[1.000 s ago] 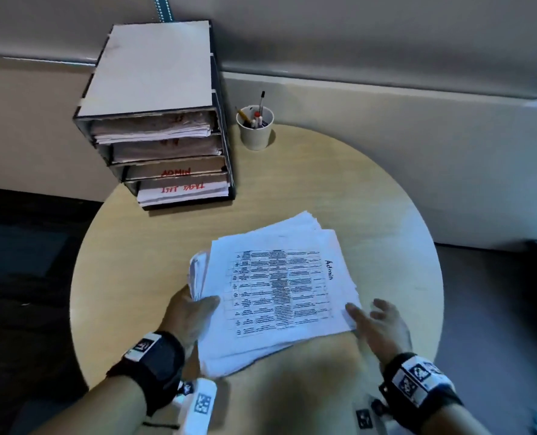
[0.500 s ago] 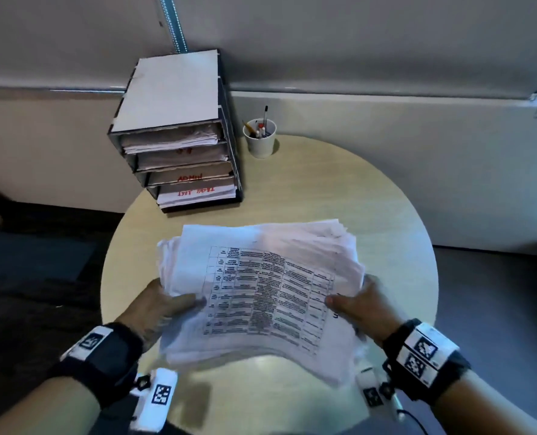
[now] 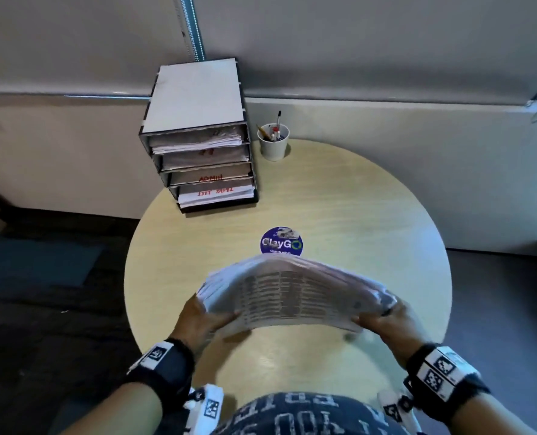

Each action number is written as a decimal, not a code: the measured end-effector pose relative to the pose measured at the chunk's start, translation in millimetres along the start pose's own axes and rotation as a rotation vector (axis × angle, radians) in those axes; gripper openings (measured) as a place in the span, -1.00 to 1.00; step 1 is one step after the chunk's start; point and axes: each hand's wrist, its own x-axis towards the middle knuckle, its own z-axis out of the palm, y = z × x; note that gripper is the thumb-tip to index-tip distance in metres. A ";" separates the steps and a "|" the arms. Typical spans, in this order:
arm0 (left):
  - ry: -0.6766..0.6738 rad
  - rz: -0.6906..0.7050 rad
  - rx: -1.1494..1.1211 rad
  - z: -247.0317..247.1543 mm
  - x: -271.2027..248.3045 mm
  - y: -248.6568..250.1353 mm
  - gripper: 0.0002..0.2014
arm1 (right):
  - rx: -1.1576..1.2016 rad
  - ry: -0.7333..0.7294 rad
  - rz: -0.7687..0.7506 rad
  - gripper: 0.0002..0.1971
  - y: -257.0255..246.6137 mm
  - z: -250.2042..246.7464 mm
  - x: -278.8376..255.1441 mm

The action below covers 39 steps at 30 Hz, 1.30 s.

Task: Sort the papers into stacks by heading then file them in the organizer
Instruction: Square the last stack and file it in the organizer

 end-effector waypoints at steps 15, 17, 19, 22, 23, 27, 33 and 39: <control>-0.105 0.257 -0.010 6.2 0.0 5.3 -0.48 | 0.057 0.149 -0.126 -0.64 7.0 -0.4 -6.4; -0.080 0.176 0.017 18.4 3.9 -4.7 -0.47 | 0.067 0.207 -0.107 -0.67 9.7 7.2 -2.7; -0.051 0.075 -0.067 27.3 6.6 -7.1 -0.44 | 0.101 0.246 -0.111 -0.66 7.8 10.7 0.5; -0.008 0.091 -0.070 17.0 6.2 0.4 -0.47 | 0.137 0.245 -0.171 -0.67 -1.1 -3.4 -4.2; -0.018 0.111 -0.020 8.7 5.7 0.4 -0.49 | 0.130 0.224 -0.182 -0.68 -2.7 -11.9 -6.5; -0.093 0.042 -0.037 -5.3 1.5 -9.4 -0.45 | 0.064 0.158 -0.134 -0.65 3.7 -27.9 -12.1; -0.024 0.017 -0.097 26.9 19.1 11.3 -0.67 | 0.091 0.224 -0.098 -0.70 -6.7 -2.2 -5.1; -0.102 -0.005 -0.020 9.2 13.5 2.6 -0.52 | -0.154 0.165 -0.066 -0.73 -9.8 -26.5 -10.9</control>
